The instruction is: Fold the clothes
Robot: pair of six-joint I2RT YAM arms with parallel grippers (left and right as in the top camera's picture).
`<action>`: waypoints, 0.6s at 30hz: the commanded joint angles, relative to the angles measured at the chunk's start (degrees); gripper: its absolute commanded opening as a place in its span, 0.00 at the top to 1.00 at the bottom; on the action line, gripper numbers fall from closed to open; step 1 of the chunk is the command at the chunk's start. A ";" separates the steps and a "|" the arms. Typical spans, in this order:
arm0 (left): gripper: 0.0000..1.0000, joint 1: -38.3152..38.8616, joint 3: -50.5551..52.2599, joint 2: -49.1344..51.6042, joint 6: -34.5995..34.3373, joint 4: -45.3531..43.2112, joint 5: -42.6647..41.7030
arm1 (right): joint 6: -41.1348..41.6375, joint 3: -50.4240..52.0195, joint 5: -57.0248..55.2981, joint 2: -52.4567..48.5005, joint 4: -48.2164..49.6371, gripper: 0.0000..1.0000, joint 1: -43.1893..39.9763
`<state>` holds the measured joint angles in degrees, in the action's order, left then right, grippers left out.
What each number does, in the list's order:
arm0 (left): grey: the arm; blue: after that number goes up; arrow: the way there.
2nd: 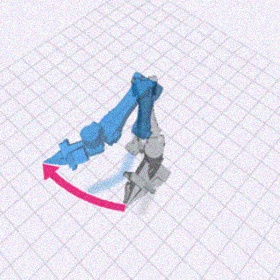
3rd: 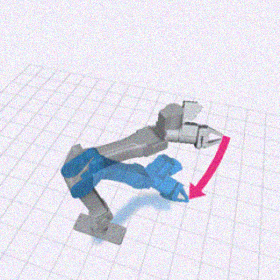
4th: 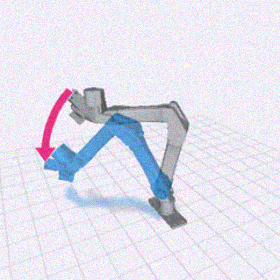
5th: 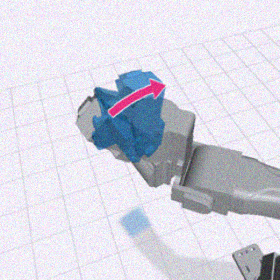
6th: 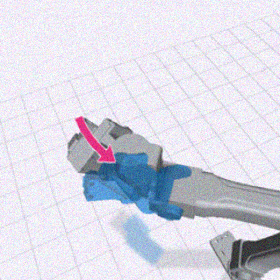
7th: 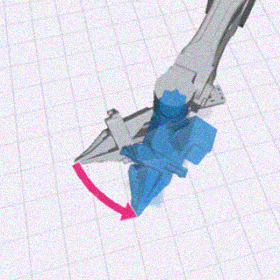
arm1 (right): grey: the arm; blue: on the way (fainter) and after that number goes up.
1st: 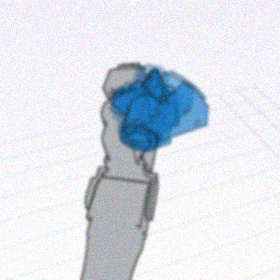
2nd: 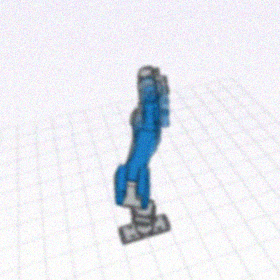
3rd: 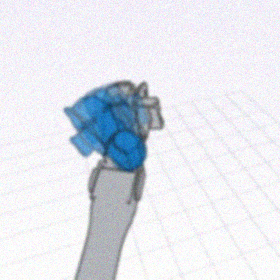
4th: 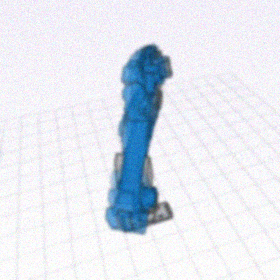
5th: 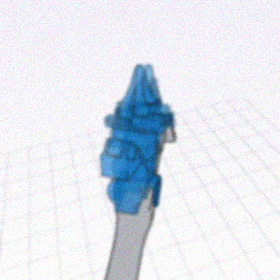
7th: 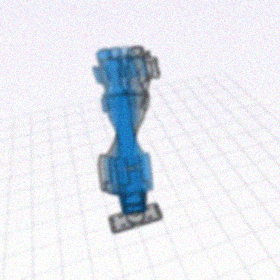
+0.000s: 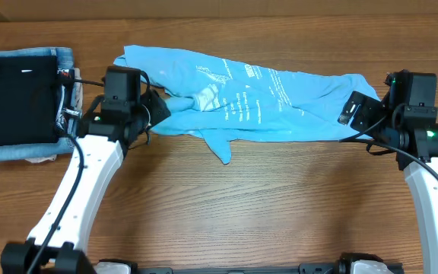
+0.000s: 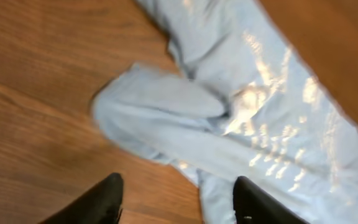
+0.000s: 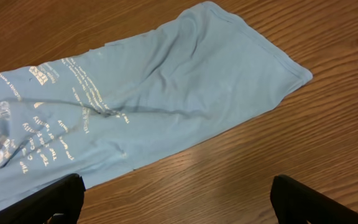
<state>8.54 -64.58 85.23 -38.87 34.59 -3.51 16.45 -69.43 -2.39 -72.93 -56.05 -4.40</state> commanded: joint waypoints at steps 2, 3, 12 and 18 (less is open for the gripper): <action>0.41 0.50 0.26 3.82 1.60 1.53 0.26 | -0.35 -1.46 -0.52 0.13 -0.09 0.00 -0.17; 0.44 0.61 0.26 4.74 1.60 2.10 -1.07 | -0.35 -1.46 -0.52 0.15 -0.07 0.00 -0.17; 0.43 7.41 0.37 13.94 -4.50 4.66 -6.60 | -0.35 -1.46 -0.52 0.13 0.22 0.00 -0.17; 0.44 10.78 0.37 21.33 -14.73 1.90 -4.79 | -0.37 -1.46 -0.52 0.15 0.04 0.00 -0.17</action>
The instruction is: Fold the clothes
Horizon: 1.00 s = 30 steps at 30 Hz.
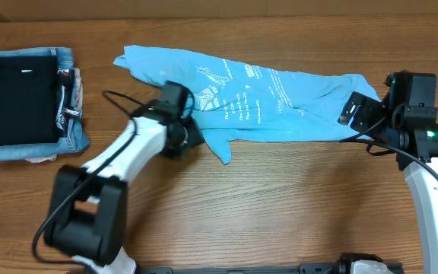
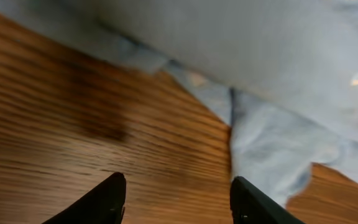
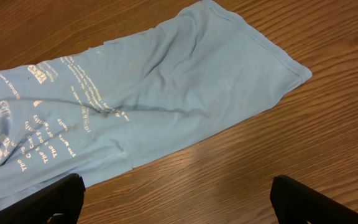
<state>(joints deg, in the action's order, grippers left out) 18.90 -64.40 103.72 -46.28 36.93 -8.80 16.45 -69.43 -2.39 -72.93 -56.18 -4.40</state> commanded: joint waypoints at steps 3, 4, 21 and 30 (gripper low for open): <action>0.45 0.20 0.20 5.49 -8.20 -3.50 0.81 | -0.37 -1.46 -0.52 0.15 0.09 0.00 -0.17; 0.46 0.04 0.20 5.99 -8.24 -4.48 1.38 | -0.37 -1.46 -0.52 0.13 0.11 0.00 -0.17; 0.64 -0.22 0.20 6.86 -11.58 -11.91 10.71 | -0.39 -1.46 -0.55 0.13 0.13 0.00 -0.17; 0.61 0.76 0.20 9.64 -10.69 -14.75 8.94 | -0.39 -1.42 -0.55 0.02 0.13 0.00 -0.28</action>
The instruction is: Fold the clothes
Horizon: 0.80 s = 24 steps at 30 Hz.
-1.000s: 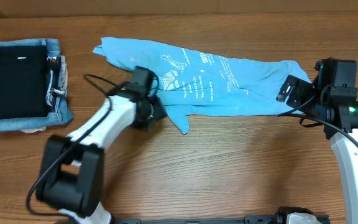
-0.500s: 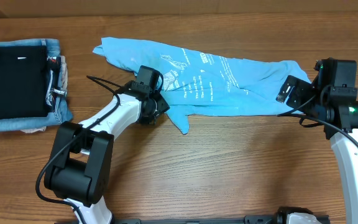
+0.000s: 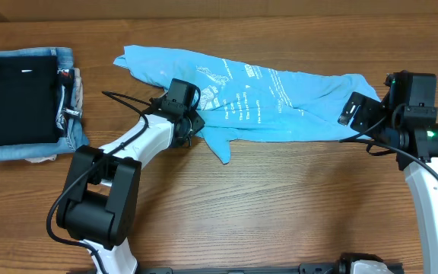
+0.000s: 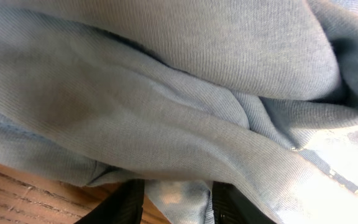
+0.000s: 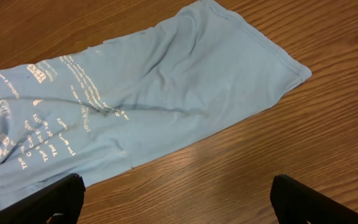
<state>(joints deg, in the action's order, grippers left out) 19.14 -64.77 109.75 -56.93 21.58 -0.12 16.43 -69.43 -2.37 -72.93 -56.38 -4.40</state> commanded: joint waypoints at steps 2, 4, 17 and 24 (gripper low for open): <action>0.61 0.55 0.57 4.24 -0.07 0.96 0.22 | -0.37 -1.42 -0.57 -0.02 0.31 0.00 -0.28; 0.61 0.55 0.57 4.35 -0.04 1.36 0.26 | -0.37 -1.42 -0.57 -0.02 0.26 0.00 -0.46; 0.67 0.63 0.57 4.35 0.17 4.79 -2.27 | 0.04 -1.42 -0.42 -0.11 -0.79 0.00 -0.50; 0.69 0.81 0.57 4.35 1.68 5.60 -2.47 | -0.17 -1.42 -0.57 -0.11 -1.66 0.00 -0.50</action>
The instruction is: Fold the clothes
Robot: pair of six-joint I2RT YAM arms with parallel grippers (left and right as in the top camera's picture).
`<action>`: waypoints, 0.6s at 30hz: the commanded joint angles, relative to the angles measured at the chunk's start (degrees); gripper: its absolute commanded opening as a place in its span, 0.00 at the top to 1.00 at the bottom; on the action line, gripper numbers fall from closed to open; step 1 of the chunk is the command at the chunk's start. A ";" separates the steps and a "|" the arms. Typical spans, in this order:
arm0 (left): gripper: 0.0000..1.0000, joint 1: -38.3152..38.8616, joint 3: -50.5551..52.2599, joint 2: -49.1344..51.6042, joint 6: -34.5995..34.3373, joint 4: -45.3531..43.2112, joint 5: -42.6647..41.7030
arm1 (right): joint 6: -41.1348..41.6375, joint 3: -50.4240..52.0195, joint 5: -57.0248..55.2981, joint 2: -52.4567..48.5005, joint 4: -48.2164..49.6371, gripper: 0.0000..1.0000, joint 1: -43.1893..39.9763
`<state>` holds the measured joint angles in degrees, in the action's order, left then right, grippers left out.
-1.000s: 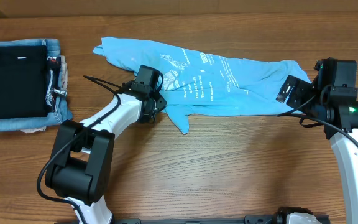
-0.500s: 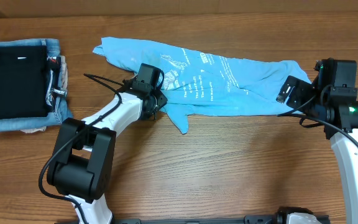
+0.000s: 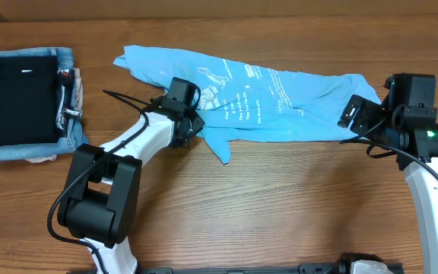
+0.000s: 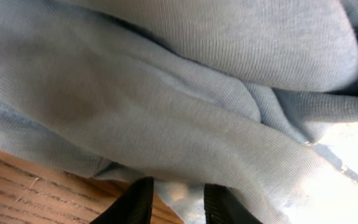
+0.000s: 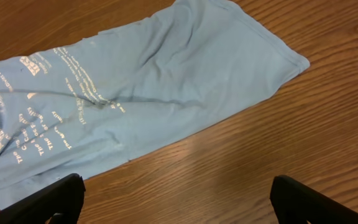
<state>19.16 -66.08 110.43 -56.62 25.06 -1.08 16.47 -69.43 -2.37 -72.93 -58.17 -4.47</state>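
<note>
A light blue T-shirt (image 3: pixel 272 95) with white print lies crumpled across the back of the table. My left gripper (image 3: pixel 191 125) is low at its lower left edge, beside the hanging sleeve. In the left wrist view the shirt (image 4: pixel 197 93) fills the frame. A fold of it sits between the left gripper's (image 4: pixel 179 208) fingers, which stand close together on it. My right gripper (image 3: pixel 353 114) hovers by the shirt's right hem. It is wide open (image 5: pixel 179 202) over bare wood, just short of the shirt (image 5: pixel 135 106).
A stack of folded clothes (image 3: pixel 21 103), black on top of denim, sits at the far left of the wooden table (image 3: pixel 280 205).
The left fingers stand closer together around the fold of blue cloth. The right gripper has shifted slightly; the shirt sits a little higher in its view.
The left gripper was open by the shirt's left part. Then it was at the lower edge near the sleeve, still open over wood and cloth. Then it was pressed into the cloth with narrower fingers, and now it pinches a fold. The right gripper stayed open by the hem.
</note>
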 commanded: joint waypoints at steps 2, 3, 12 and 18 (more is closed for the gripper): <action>0.68 0.81 1.88 3.67 1.36 2.62 -1.53 | -0.20 -1.42 -0.55 -0.11 0.20 0.00 -0.44; 0.68 0.83 1.88 3.67 1.38 2.82 -1.53 | -0.20 -1.42 -0.55 -0.11 0.17 0.00 -0.44; 0.60 1.99 1.88 3.67 1.40 3.04 -1.49 | -0.20 -1.42 -0.55 -0.11 -0.85 0.00 -0.44; 0.59 1.99 1.88 3.67 1.38 3.06 -1.51 | -0.20 -1.42 -0.55 -0.11 -1.36 0.00 -0.44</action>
<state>20.27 -66.54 110.43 -55.55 26.33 -1.45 16.45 -69.43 -2.39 -72.93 -59.64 -4.49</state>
